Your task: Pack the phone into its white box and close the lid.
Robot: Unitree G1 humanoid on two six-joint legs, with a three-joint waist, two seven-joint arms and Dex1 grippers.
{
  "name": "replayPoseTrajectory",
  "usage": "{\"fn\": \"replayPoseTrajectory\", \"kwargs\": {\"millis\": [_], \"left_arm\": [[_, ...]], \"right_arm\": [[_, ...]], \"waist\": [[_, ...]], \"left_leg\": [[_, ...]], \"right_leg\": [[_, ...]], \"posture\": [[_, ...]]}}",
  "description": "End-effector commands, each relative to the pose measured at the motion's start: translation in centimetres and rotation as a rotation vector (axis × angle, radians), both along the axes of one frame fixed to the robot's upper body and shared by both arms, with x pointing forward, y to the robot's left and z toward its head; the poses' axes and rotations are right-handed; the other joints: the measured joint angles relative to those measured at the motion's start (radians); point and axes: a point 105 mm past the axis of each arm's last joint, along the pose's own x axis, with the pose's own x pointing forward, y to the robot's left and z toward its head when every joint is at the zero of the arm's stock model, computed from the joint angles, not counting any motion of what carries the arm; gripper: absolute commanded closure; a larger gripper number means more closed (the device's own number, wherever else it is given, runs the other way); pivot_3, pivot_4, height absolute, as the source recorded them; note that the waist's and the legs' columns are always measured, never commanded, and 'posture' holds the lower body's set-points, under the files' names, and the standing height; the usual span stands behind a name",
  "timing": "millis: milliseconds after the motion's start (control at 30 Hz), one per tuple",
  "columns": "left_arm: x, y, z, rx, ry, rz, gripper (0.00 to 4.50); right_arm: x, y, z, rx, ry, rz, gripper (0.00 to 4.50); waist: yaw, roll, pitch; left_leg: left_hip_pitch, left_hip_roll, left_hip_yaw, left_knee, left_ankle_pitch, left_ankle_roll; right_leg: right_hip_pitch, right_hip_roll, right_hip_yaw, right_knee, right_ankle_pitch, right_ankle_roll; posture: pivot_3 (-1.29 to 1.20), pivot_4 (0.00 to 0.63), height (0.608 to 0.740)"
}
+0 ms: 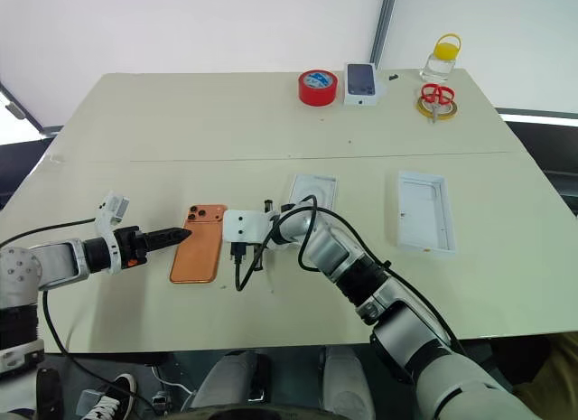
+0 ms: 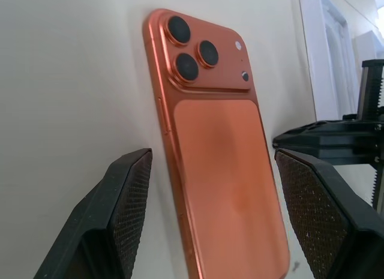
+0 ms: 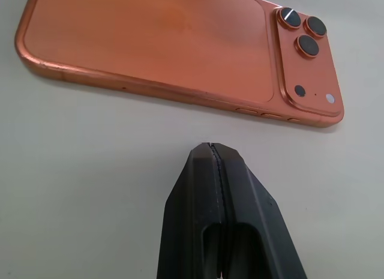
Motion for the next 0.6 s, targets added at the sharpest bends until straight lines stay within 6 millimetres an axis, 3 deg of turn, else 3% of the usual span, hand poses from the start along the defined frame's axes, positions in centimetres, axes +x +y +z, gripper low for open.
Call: {"fn": "replayPoseTrajectory", "kwargs": {"millis": [33, 200, 333, 400, 533, 600], "left_arm": [[-1.2, -3.0, -2.8, -0.073, 0.156, -0.074, 1.03], [-1.4, -5.7, -2.9, -0.119, 0.170, -0.141, 1.03], [-0.8, -6.0, -2.2, -0.147, 0.160, -0.142, 1.03], [-0.4, -5.5, -1.9, -0.108, 0.139, -0.132, 1.03], [-0.2, -2.6, -2.0, -0.081, 0.146, -0.065, 1.03], [-0.5, -2.0, -2.0, -0.093, 0.155, -0.063, 1.62]], "right_arm": [[-0.2, 1.0, 0.0, 0.002, 0.002, 0.014, 4.49], [-0.2, 1.1, 0.1, 0.020, 0.001, 0.009, 4.49], [-0.2, 0.6, 0.2, 0.018, -0.002, 0.006, 4.49], [0.0, 0.4, 0.2, 0.019, -0.002, -0.004, 4.49], [0.3, -0.1, 0.1, 0.011, -0.018, -0.023, 4.49], [0.3, -0.1, 0.1, 0.015, -0.019, -0.025, 4.50]], "waist": [[0.004, 0.002, -0.002], [0.007, 0.004, -0.005], [0.006, 0.004, -0.005], [0.006, 0.004, -0.005], [-0.001, 0.004, -0.005], [-0.005, 0.004, -0.005]], "left_leg": [[0.000, 0.000, 0.000, 0.000, 0.000, 0.000], [0.001, -0.002, 0.000, 0.000, 0.000, 0.000], [0.000, -0.002, -0.001, 0.000, 0.000, 0.000], [0.000, -0.002, -0.001, 0.000, 0.000, 0.000], [0.000, -0.002, -0.001, 0.000, 0.000, 0.000], [-0.001, -0.001, 0.000, -0.001, 0.000, 0.000]], "right_leg": [[0.000, 0.000, 0.000, 0.000, 0.000, 0.000], [0.002, -0.001, 0.000, -0.001, 0.000, 0.000], [0.002, -0.001, 0.000, 0.000, 0.000, 0.000], [0.002, -0.001, 0.000, -0.001, 0.000, 0.000], [0.000, -0.001, 0.000, -0.001, 0.000, 0.000], [-0.001, -0.001, 0.000, -0.001, 0.000, 0.000]], "posture": [[0.00, 0.150, 0.740], [0.00, 0.150, 0.740], [0.00, 0.150, 0.740], [0.00, 0.150, 0.740], [0.00, 0.150, 0.740], [0.00, 0.150, 0.740]]}}
